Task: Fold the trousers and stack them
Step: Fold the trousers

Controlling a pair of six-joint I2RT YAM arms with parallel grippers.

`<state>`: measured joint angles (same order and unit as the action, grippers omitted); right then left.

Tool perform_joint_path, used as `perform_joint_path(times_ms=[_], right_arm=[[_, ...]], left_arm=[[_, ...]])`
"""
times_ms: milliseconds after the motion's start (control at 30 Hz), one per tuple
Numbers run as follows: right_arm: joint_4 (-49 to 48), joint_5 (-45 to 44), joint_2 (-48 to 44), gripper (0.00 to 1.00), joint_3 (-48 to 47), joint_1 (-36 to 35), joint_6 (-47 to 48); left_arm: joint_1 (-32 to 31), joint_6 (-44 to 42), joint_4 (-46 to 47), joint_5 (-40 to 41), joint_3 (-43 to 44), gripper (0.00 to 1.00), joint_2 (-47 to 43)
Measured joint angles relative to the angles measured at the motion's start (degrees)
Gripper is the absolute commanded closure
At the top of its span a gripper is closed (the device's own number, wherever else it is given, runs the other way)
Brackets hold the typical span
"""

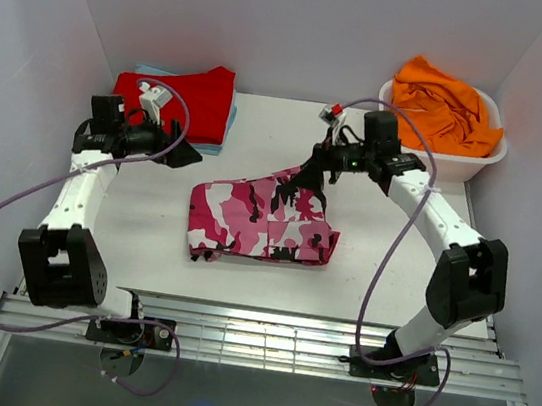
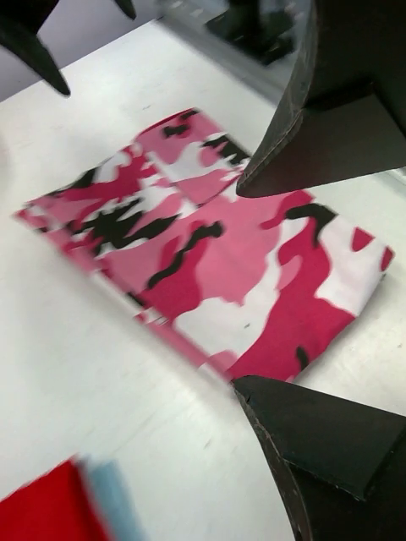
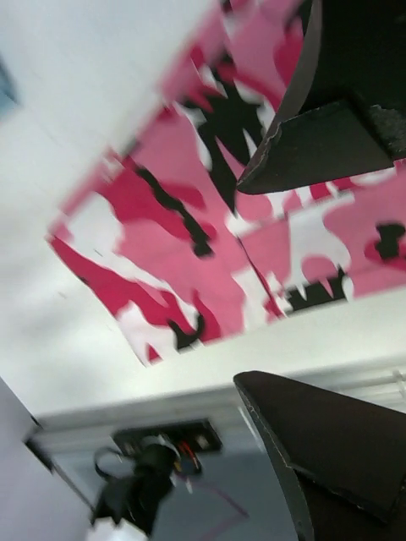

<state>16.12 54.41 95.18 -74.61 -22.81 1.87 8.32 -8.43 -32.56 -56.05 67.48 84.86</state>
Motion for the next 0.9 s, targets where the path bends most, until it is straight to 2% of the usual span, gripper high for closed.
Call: perform_joint_path(times_ms=[67, 133, 200, 233, 367, 467, 533, 633, 767, 900], right_arm=[[0.0, -4.5, -1.8, 0.10, -4.9, 0.3, 3.1], [0.1, -7.3, -2.7, 0.10, -7.6, 1.0, 4.5], [0.2, -6.2, -1.2, 0.10, -9.4, 2.1, 5.0], [0.7, -4.7, 0.9, 0.10, -10.8, 2.8, 4.5], [1.8, 2.7, 14.8, 0.10, -17.2, 4.0, 0.3], [-2.1, 4.7, 20.6, 0.10, -11.0, 4.1, -6.2], [-5.9, 5.6, 21.7, 0.10, -5.1, 4.2, -11.1], [-11.7, 6.2, 23.9, 0.10, -2.4, 4.5, -16.3], [-20.5, 6.2, 25.0, 0.10, -0.6, 6.0, -21.2], [-30.4, 6.2, 27.0, 0.10, 3.1, 7.8, -26.9]], left_arm=[[0.0, 5.2, 5.7, 4.7, 0.7, 0.03, -5.1], [0.0, 9.3, 10.3, 7.7, 0.3, 0.16, -8.5], [-0.1, 12.0, 13.6, 7.9, -0.2, 0.14, -9.1], [-0.3, 13.0, 14.5, 7.8, -0.5, 0.07, -8.6], [-2.6, 19.9, 20.1, 7.3, -7.6, 0.04, -5.7], [-3.4, 24.8, 22.9, 5.3, -15.3, 0.05, -4.4], [-3.5, 28.2, 26.1, 3.6, -18.6, 0.06, -1.6], [-3.5, 31.6, 29.9, 2.3, -19.0, 0.06, 5.1], [-3.5, 34.5, 32.5, 1.6, -16.9, 0.07, 17.9], [-2.8, 38.2, 34.9, -4.5, -12.5, 0.09, 26.4]])
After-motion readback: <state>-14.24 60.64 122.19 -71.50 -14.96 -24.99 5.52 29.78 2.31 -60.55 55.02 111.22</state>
